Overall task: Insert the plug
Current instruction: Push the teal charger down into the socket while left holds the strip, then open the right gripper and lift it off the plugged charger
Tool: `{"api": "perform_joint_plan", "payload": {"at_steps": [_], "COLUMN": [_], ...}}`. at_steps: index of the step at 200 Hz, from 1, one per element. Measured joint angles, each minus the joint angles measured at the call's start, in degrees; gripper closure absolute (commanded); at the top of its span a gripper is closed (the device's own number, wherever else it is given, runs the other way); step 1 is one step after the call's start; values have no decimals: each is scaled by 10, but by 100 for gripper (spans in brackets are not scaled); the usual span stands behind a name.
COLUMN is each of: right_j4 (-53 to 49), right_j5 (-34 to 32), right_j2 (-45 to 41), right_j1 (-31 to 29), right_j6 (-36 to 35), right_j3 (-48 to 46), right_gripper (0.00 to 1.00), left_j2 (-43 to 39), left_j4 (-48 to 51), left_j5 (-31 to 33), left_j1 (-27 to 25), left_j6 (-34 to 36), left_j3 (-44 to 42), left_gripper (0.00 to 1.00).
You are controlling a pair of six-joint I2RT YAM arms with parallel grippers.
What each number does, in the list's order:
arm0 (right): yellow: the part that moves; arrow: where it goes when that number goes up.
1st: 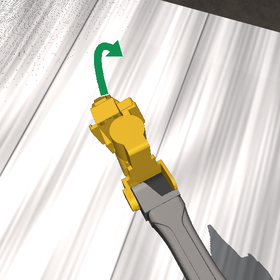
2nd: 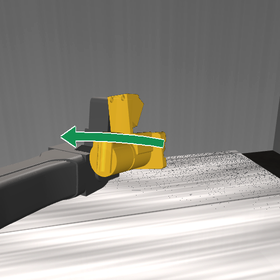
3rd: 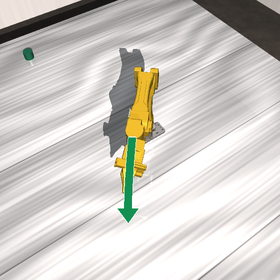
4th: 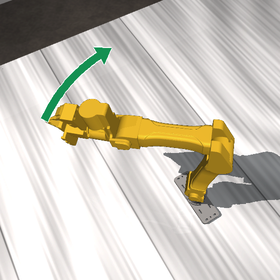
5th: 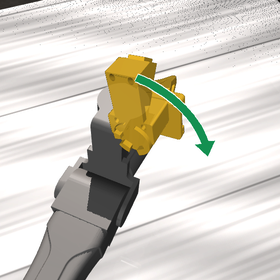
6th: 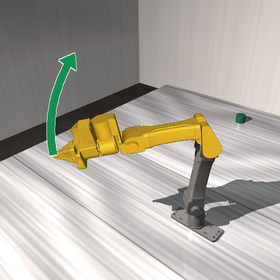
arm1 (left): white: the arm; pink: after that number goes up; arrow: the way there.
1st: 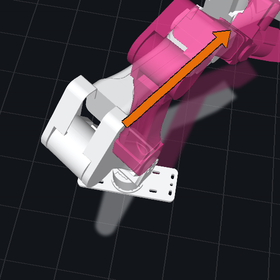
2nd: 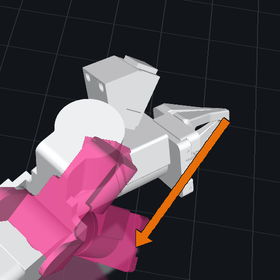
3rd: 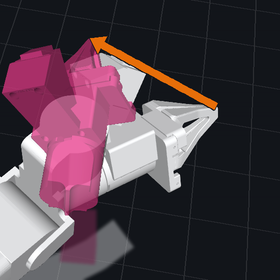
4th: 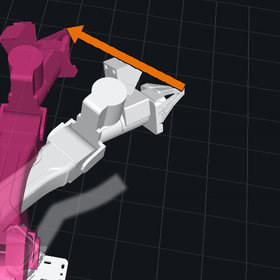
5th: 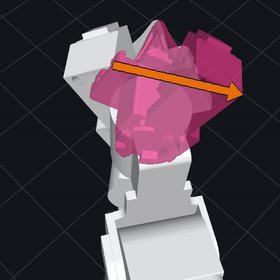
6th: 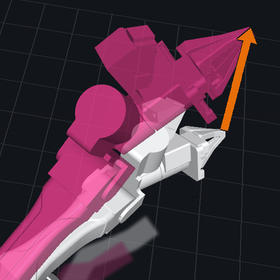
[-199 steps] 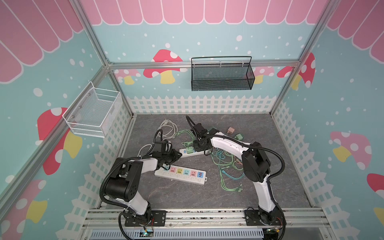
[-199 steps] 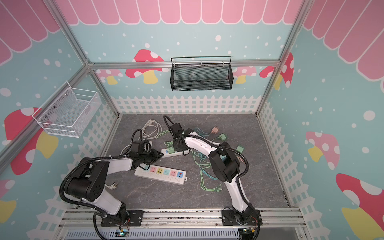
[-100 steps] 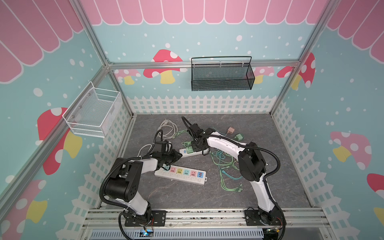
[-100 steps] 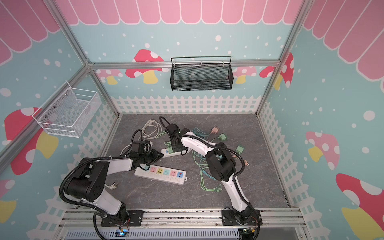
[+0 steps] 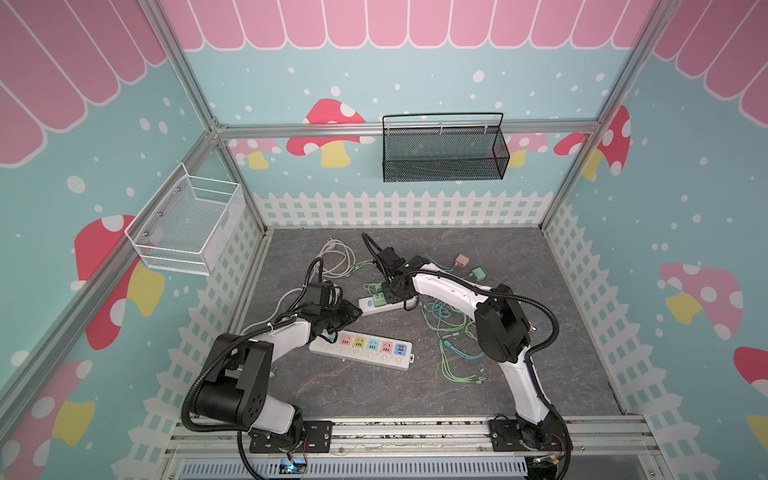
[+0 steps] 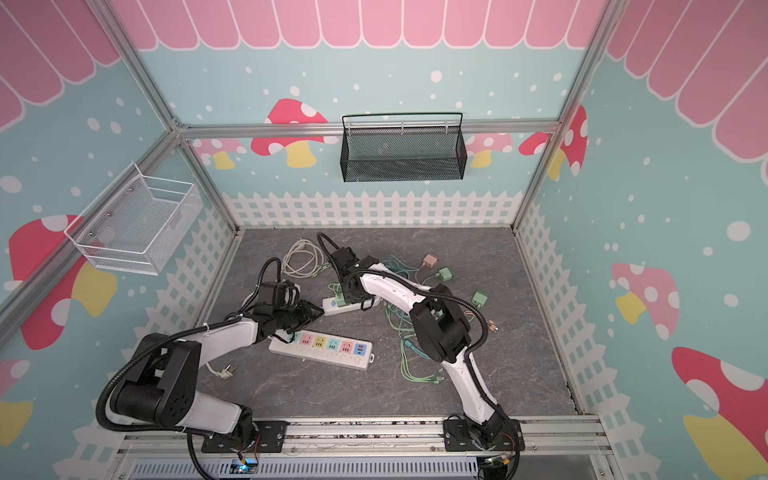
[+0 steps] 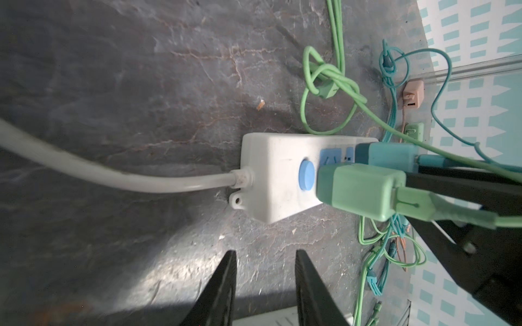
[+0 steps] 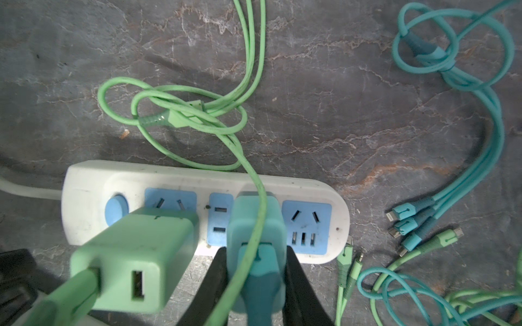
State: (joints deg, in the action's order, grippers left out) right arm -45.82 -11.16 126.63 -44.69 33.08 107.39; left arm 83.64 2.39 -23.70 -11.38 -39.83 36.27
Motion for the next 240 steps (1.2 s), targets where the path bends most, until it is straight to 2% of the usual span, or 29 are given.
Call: {"api": "perform_joint_plan", "payload": {"at_steps": [10, 36, 55, 83, 125, 152, 198, 240], "right_j4": [0, 0, 0, -1, -2, -1, -8, -13], "right_j5": [0, 1, 2, 3, 8, 9, 21, 33], "right_j2": [0, -2, -3, -4, -5, -5, -9, -27], "right_j1": [0, 0, 0, 0, 1, 1, 1, 1], "right_j6": [0, 0, -1, -2, -5, -8, -16, -19], "right_j3": [0, 0, 0, 0, 0, -1, -19, -48], "right_gripper": [100, 91, 89, 85, 73, 70, 55, 51], "left_j2": [-14, -43, -52, -52, -50, -50, -50, -50], "left_j4": [15, 45, 58, 71, 73, 75, 77, 77], "left_j5": [9, 27, 36, 38, 38, 38, 38, 38], "left_j1": [0, 3, 6, 8, 8, 8, 8, 8], "left_j6": [2, 10, 15, 20, 20, 21, 22, 22], "left_j3": [5, 14, 15, 15, 15, 16, 16, 17], "left_gripper": [62, 59, 58, 57, 55, 54, 53, 51]}}
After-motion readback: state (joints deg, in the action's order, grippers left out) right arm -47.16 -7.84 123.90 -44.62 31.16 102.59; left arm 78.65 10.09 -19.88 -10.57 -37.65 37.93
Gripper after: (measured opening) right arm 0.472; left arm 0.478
